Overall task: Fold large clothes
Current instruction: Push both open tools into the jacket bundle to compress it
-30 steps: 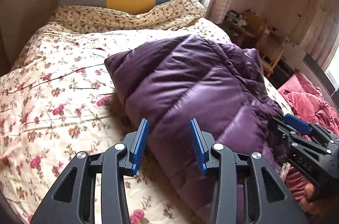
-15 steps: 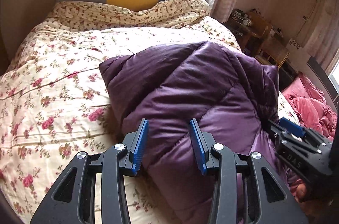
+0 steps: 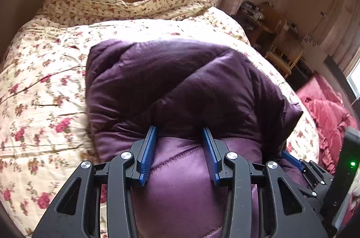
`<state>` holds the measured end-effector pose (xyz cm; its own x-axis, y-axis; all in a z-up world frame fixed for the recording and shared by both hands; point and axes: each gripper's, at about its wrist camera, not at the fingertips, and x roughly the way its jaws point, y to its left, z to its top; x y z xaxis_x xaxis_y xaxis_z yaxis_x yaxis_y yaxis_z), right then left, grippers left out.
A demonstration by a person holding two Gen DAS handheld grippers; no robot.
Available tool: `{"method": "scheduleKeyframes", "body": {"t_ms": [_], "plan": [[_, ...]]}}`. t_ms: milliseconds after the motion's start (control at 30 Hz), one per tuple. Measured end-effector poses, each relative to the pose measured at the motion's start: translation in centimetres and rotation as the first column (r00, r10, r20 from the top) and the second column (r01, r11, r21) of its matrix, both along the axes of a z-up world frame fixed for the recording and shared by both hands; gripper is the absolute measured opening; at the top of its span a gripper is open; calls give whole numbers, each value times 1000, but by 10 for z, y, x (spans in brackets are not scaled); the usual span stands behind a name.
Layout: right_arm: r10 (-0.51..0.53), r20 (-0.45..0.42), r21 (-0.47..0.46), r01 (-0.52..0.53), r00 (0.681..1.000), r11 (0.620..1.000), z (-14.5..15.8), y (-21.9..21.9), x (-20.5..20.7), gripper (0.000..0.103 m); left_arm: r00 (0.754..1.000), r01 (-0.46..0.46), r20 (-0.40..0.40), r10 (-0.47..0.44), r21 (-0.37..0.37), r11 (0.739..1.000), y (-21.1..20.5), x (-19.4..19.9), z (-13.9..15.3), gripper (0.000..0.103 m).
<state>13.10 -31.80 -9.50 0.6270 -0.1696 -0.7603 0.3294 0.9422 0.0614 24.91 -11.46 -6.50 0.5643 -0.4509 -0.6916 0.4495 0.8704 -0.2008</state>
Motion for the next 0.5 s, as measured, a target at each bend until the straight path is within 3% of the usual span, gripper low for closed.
{"method": "scheduleKeyframes", "body": {"t_ms": [200, 500], "plan": [[0, 47, -6, 1, 999, 1000, -9, -1, -7, 50, 999, -7, 42, 3, 78, 997, -19, -3, -20, 41], [-8, 25, -18, 9, 1000, 1000, 6, 0, -6, 53, 997, -25, 75, 17, 102, 994, -20, -4, -22, 41]]}}
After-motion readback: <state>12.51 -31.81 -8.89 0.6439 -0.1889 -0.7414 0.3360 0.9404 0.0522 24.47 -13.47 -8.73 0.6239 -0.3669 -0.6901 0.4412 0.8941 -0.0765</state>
